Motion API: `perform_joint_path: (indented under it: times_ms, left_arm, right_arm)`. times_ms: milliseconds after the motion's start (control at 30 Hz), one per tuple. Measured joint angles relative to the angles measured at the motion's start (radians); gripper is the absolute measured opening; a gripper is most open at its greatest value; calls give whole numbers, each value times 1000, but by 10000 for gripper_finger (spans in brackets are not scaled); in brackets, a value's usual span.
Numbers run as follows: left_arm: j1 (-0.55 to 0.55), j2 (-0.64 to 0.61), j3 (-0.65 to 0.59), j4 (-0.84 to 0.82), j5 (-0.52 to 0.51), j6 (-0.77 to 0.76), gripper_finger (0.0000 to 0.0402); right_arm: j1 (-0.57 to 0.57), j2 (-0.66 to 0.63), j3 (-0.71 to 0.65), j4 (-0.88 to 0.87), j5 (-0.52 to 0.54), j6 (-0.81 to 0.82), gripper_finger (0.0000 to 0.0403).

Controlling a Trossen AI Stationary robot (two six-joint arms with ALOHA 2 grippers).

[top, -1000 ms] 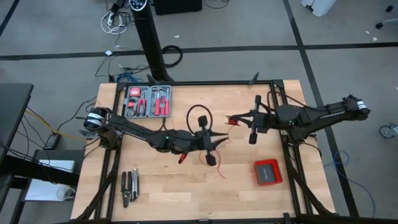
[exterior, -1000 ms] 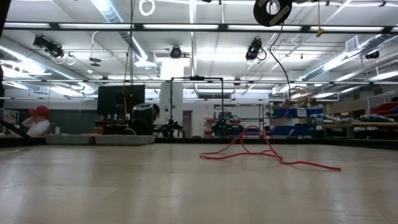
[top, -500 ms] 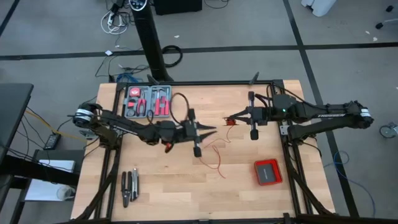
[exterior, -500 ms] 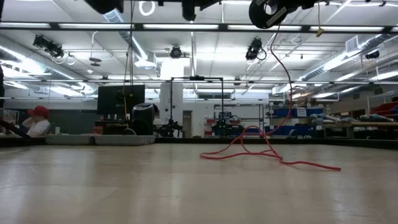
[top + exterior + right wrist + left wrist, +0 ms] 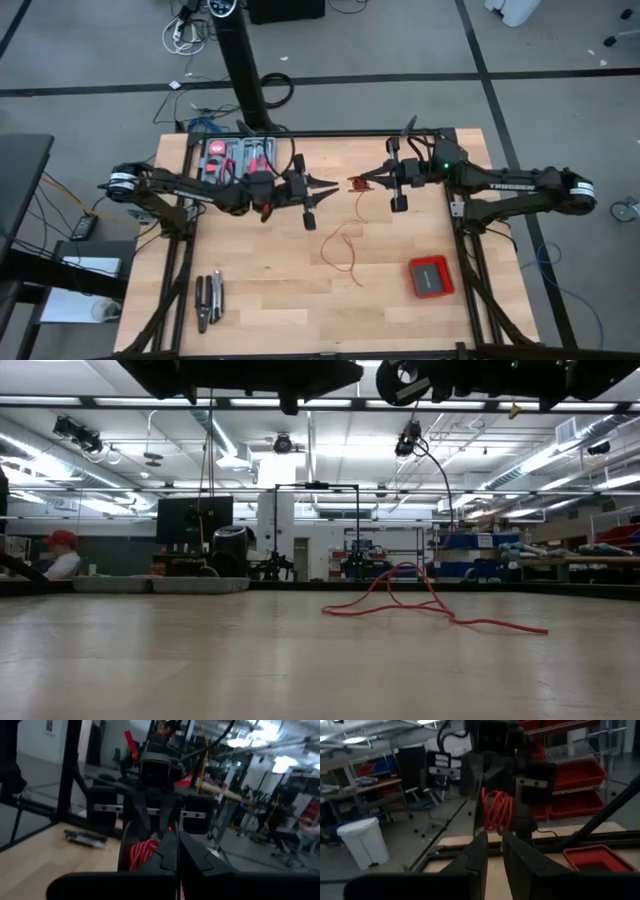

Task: Coil cords
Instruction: Coil the red wire onto the spool

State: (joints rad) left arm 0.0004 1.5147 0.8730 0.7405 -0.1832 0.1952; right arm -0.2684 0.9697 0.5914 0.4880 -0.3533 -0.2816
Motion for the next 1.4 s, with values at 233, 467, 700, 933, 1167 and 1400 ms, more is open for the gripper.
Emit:
perform_joint_path:
  times_ms: [233,467,700,933,1167,1400]
  left_arm:
    - [82,-31,0,-21,212,-2,62]
    - [116,-26,1,-39,223,-86,62]
    - [118,25,2,-100,223,-203,62]
    - [156,56,2,-43,216,-186,62]
    - [212,14,2,-77,221,-180,62]
    - [210,15,2,-44,230,-180,64]
  right_arm:
    - [-62,79,-16,176,-86,101,0]
    - [-88,89,-16,256,-63,140,0]
    - [-76,98,-16,318,19,143,0]
    - [-69,142,-16,346,13,105,0]
    - [-95,145,-16,331,-57,169,0]
    - [-95,184,-16,316,-91,151,0]
